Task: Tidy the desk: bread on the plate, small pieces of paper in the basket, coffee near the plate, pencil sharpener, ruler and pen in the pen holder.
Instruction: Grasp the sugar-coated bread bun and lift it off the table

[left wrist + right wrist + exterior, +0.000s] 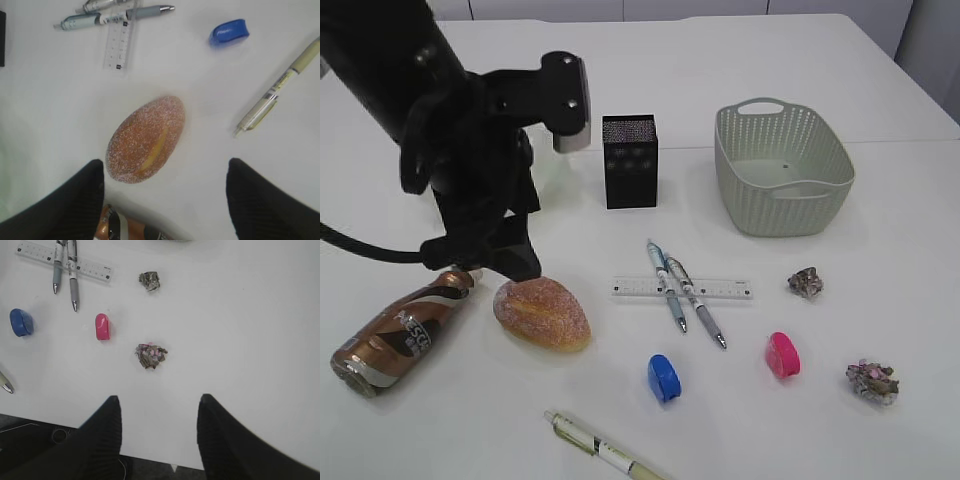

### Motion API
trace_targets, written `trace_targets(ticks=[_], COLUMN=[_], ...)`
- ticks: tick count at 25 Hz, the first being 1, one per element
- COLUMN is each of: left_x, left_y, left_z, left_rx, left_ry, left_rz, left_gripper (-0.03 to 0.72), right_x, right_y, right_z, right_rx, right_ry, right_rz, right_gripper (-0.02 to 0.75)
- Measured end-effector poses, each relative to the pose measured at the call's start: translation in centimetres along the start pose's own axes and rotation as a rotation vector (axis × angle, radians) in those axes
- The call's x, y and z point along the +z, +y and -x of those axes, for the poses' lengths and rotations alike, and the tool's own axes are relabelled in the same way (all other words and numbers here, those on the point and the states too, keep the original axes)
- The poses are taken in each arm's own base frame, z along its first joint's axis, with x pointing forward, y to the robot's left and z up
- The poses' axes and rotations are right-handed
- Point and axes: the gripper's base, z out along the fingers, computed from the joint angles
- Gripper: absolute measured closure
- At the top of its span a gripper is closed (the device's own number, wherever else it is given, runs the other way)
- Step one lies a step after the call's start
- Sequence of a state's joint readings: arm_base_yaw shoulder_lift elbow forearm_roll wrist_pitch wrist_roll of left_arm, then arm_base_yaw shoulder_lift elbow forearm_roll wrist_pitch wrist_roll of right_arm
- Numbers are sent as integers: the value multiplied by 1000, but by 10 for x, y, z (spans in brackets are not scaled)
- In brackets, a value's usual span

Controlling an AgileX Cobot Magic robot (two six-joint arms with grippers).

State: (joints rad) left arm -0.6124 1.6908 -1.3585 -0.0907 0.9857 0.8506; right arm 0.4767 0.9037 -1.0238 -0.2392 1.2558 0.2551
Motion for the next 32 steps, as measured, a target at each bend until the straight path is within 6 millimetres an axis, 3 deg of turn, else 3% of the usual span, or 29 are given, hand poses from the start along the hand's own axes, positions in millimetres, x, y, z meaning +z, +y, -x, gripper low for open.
trace_targets(ticks=[7, 22, 32], left_x=[31, 100, 126], left_y=[13, 20, 24], left_z=[-4, -8, -10], left_rx=[75, 170, 207], left_ry=[91, 164, 175], left_rz=[56, 12, 32], left_gripper=[113, 113, 113], right_x=[0, 0, -1], right_y=[0, 0, 6], right_z=[0, 0, 0], right_rx=[0, 0, -43], right_ry=[0, 1, -6], right_rz=[-1, -1, 20], right_gripper=[343, 343, 343])
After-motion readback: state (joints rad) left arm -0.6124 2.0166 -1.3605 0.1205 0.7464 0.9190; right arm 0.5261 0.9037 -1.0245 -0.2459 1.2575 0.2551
